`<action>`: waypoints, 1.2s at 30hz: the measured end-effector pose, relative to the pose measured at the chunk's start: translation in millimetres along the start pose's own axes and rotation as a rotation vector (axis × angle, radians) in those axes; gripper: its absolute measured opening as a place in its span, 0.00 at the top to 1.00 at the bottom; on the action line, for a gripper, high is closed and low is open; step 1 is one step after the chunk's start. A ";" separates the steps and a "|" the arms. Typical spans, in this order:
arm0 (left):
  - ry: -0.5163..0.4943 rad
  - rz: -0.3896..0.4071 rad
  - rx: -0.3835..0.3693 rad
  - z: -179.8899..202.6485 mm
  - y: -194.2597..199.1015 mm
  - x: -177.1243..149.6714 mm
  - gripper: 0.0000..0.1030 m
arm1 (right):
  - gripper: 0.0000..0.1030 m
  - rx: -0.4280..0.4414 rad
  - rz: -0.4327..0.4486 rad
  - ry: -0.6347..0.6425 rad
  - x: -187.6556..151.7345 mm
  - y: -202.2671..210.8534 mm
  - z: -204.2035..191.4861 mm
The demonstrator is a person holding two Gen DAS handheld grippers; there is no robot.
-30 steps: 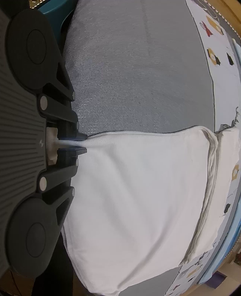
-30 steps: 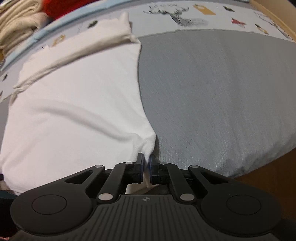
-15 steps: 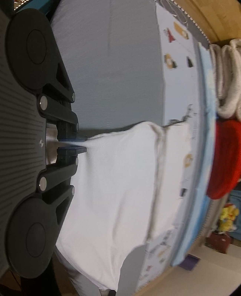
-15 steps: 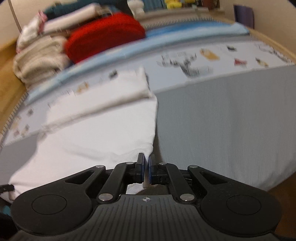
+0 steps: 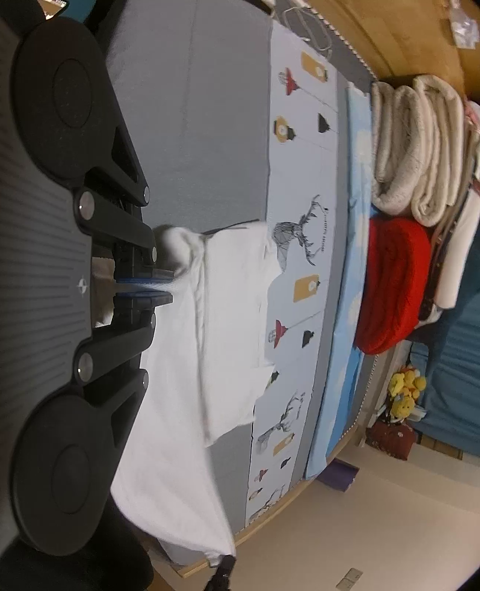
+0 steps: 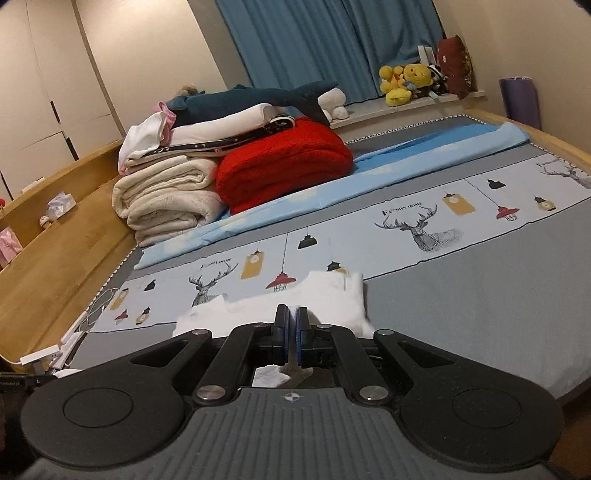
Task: Fold small clothes
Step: 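Lift the side edge with both tools and fold it over the shirt body, then open both tools to release the folded edge onto the shirt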
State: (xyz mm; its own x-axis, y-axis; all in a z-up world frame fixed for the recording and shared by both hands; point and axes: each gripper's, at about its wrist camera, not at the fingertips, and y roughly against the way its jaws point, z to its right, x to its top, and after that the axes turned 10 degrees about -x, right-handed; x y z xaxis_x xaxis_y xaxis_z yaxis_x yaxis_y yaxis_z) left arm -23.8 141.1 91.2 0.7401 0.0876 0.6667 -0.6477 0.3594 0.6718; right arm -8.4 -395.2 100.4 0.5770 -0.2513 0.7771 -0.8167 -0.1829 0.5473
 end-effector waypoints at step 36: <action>0.213 -0.129 0.095 -125.1 -204.1 69.3 0.74 | 0.93 -0.293 -0.227 -0.073 15.1 -240.9 19.6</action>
State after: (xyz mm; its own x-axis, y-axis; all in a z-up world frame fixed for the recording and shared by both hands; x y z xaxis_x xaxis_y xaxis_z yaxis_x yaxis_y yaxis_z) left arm 182.3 190.1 -40.1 0.8323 0.2445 0.4975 -0.5524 0.2923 0.7806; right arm 197.2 -373.5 -25.8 0.7337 -0.3048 0.6072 -0.6283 0.0356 0.7771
